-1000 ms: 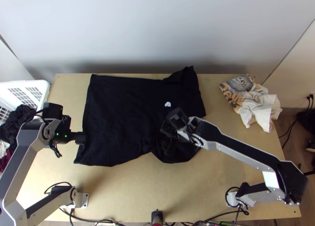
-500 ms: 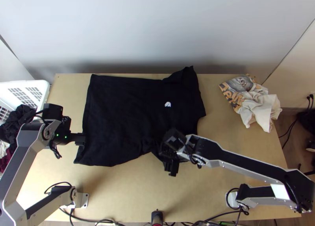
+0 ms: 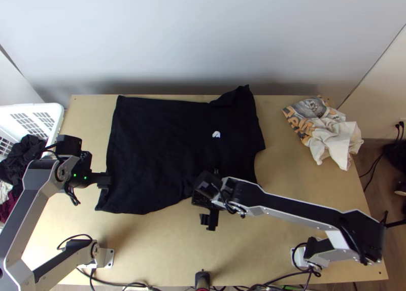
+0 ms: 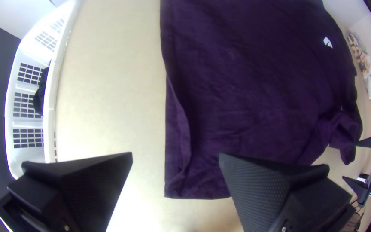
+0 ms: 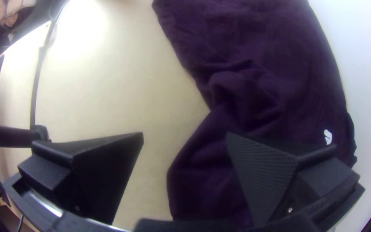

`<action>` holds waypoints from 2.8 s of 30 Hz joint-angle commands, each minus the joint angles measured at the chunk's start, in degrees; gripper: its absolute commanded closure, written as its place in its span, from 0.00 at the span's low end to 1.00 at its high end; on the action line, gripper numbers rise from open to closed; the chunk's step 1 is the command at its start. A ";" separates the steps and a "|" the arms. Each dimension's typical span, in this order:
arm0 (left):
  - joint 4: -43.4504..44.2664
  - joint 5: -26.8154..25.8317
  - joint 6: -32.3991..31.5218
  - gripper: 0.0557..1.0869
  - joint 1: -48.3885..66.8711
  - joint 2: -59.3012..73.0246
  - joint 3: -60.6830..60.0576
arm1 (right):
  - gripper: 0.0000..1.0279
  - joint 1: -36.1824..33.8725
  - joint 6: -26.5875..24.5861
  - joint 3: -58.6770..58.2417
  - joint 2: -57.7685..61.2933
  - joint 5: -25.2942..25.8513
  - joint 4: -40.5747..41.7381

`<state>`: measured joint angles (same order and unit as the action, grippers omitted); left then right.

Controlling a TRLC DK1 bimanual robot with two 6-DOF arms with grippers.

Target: Fold the t-shirt

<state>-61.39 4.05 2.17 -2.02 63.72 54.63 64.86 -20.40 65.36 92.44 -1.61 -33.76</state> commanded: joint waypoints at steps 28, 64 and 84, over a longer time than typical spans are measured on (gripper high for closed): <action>0.74 -0.10 0.64 0.05 0.26 0.61 0.92 | 0.97 -8.87 0.63 -2.26 -6.22 0.46 -5.88; -1.28 -0.28 0.29 0.05 3.34 -2.02 0.83 | 0.97 0.97 -7.72 -6.39 -20.11 -22.48 -45.26; 0.13 -0.28 -0.24 0.05 4.57 -2.64 4.87 | 0.04 0.97 -6.75 -8.67 -19.76 -18.52 -37.87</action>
<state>-63.59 3.64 2.15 2.87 61.10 56.45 69.04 -27.66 54.78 73.97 -23.29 -73.91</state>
